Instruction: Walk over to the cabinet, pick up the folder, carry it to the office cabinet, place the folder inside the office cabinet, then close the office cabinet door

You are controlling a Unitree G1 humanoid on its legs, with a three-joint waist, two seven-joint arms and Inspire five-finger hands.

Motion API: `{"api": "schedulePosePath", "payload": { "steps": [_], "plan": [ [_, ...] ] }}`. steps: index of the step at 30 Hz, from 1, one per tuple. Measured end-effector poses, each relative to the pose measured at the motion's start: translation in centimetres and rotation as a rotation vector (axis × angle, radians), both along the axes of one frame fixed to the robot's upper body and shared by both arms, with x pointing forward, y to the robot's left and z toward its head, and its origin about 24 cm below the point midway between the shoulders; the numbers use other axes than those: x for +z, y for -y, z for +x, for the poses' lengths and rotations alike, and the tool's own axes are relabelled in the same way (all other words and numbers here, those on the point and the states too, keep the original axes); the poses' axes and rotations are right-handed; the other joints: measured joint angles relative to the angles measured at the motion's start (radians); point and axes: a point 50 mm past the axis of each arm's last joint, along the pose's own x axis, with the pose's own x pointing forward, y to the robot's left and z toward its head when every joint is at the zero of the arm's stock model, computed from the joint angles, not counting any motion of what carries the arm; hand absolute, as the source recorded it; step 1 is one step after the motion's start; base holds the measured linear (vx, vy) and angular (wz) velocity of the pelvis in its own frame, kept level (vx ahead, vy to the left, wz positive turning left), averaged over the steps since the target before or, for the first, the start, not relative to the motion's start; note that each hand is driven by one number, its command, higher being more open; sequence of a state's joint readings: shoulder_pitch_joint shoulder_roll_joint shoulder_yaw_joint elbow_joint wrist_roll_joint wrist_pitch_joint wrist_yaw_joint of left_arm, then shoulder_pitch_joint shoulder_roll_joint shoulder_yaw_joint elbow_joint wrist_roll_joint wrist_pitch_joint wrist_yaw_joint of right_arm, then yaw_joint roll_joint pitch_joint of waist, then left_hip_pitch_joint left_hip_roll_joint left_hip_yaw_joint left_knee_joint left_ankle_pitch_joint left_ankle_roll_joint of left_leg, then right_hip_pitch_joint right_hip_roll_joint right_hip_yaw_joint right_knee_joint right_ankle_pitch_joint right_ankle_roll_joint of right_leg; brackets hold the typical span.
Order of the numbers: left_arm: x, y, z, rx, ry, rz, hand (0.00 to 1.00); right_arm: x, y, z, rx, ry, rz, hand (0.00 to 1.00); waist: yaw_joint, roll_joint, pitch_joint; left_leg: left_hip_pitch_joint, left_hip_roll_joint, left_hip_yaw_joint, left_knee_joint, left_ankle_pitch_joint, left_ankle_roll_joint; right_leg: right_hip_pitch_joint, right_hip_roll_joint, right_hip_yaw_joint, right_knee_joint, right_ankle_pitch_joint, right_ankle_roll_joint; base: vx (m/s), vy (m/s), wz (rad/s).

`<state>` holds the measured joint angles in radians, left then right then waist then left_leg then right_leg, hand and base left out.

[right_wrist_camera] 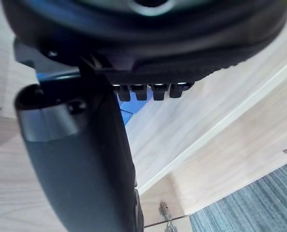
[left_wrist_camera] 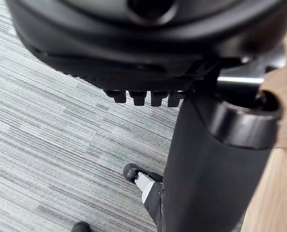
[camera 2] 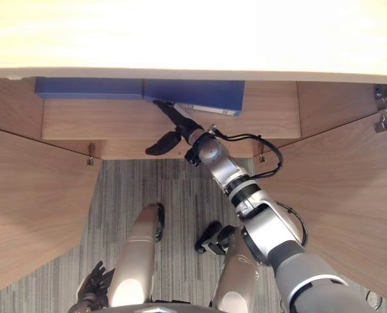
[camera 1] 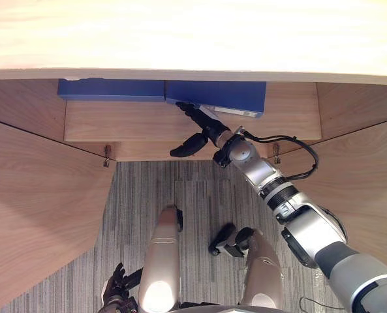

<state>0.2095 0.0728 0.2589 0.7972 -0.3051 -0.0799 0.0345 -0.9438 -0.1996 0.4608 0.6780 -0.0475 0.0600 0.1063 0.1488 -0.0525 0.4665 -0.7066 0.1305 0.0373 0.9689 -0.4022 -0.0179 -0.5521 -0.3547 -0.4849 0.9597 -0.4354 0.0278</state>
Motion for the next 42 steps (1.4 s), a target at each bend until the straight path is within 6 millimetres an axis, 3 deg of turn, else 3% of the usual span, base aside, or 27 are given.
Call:
{"api": "schedulePosePath", "payload": {
  "steps": [6,12,15,17,18,20,22,26,27,29,33,37,42],
  "plan": [
    [-0.2,0.0,-0.4,0.004,-0.018,-0.002,1.00,2.5,2.6,0.1,-0.103,0.080,0.066,1.00,-0.007,-0.004,0.003,0.010,0.009,0.004,-0.007,0.003,0.005,0.009,0.016,0.004,-0.024,0.022,-0.001,0.00,0.004,-0.07],
    [-0.2,-0.4,-0.5,0.028,-0.019,0.001,1.00,7.6,5.7,-1.3,-0.309,0.351,0.231,1.00,-0.023,-0.006,0.004,0.109,0.017,0.051,-0.131,0.049,0.024,0.081,0.061,0.024,-0.179,0.112,0.008,0.01,0.047,-0.18],
    [-0.1,-1.0,-0.7,0.051,-0.021,0.012,1.00,6.6,5.9,-2.2,-0.348,0.370,0.265,1.00,-0.029,-0.010,0.001,0.179,0.020,0.076,-0.216,0.081,0.026,0.139,0.089,0.031,-0.281,0.162,0.014,0.05,0.016,-0.21],
    [0.0,-1.6,-0.9,0.070,-0.021,0.024,1.00,2.0,5.4,-3.0,-0.356,0.234,0.264,1.00,-0.030,-0.024,-0.025,0.248,0.021,0.097,-0.339,0.134,0.020,0.201,0.134,0.032,-0.431,0.234,0.014,0.07,-0.017,-0.21],
    [0.0,-1.6,-0.9,0.071,-0.022,0.025,1.00,1.3,5.3,-3.1,-0.355,0.213,0.258,1.00,-0.031,-0.024,-0.027,0.256,0.021,0.098,-0.353,0.140,0.020,0.210,0.141,0.031,-0.451,0.242,0.014,0.08,-0.048,-0.15],
    [-0.1,-1.8,-1.2,0.065,-0.041,0.030,1.00,-4.4,4.4,-4.5,-0.330,0.025,0.207,1.00,-0.034,-0.030,-0.057,0.316,0.029,0.117,-0.452,0.184,0.010,0.279,0.192,0.031,-0.607,0.316,0.012,0.08,-0.064,-0.20],
    [-0.4,-1.8,-1.7,0.062,-0.070,0.029,1.00,-8.1,4.0,-5.8,-0.317,-0.105,0.175,1.00,-0.038,-0.029,-0.088,0.348,0.035,0.124,-0.498,0.201,0.005,0.324,0.222,0.032,-0.697,0.357,0.010,0.07,-0.077,-0.17],
    [-1.2,-1.4,-3.4,0.087,-0.151,0.011,1.00,-17.7,4.5,-10.7,-0.318,-0.453,0.079,1.00,-0.039,-0.021,-0.170,0.457,0.049,0.133,-0.525,0.208,-0.002,0.459,0.284,0.076,-0.860,0.419,0.005,0.07,-0.083,-0.33],
    [-1.3,-1.2,-3.7,0.089,-0.162,0.007,1.00,-18.8,4.6,-11.4,-0.318,-0.495,0.060,1.00,-0.039,-0.018,-0.181,0.468,0.046,0.125,-0.518,0.207,-0.003,0.471,0.289,0.090,-0.869,0.424,0.004,0.02,-0.048,-0.68],
    [-1.7,-0.4,-4.2,0.084,-0.189,-0.012,1.00,-23.0,5.8,-14.1,-0.350,-0.663,-0.012,1.00,-0.038,0.007,-0.222,0.497,0.037,0.022,-0.487,0.196,-0.021,0.499,0.308,0.152,-0.891,0.443,0.000,0.00,-0.023,-0.78],
    [-2.0,1.1,-3.6,0.077,-0.184,-0.040,1.00,-27.3,8.9,-18.4,-0.485,-0.880,-0.062,1.00,-0.047,0.058,-0.267,0.564,0.025,-0.110,-0.559,0.166,-0.069,0.500,0.336,0.228,-0.926,0.483,-0.003,-0.07,0.053,-0.65],
    [-1.9,1.4,-2.3,0.028,-0.174,-0.028,1.00,-29.2,11.7,-21.7,-0.726,-0.993,0.037,1.00,-0.061,0.054,-0.290,0.591,0.007,-0.065,-0.622,0.177,-0.054,0.467,0.330,0.311,-0.957,0.541,-0.001,-0.15,0.074,-0.57],
    [-1.9,1.4,-2.0,0.012,-0.192,0.008,1.00,-29.4,12.3,-23.1,-0.878,-0.987,0.183,1.00,-0.075,0.050,-0.315,0.652,-0.021,0.044,-0.681,0.208,-0.038,0.437,0.307,0.419,-0.946,0.579,0.013,-0.13,0.077,-0.61]
  ]
}}
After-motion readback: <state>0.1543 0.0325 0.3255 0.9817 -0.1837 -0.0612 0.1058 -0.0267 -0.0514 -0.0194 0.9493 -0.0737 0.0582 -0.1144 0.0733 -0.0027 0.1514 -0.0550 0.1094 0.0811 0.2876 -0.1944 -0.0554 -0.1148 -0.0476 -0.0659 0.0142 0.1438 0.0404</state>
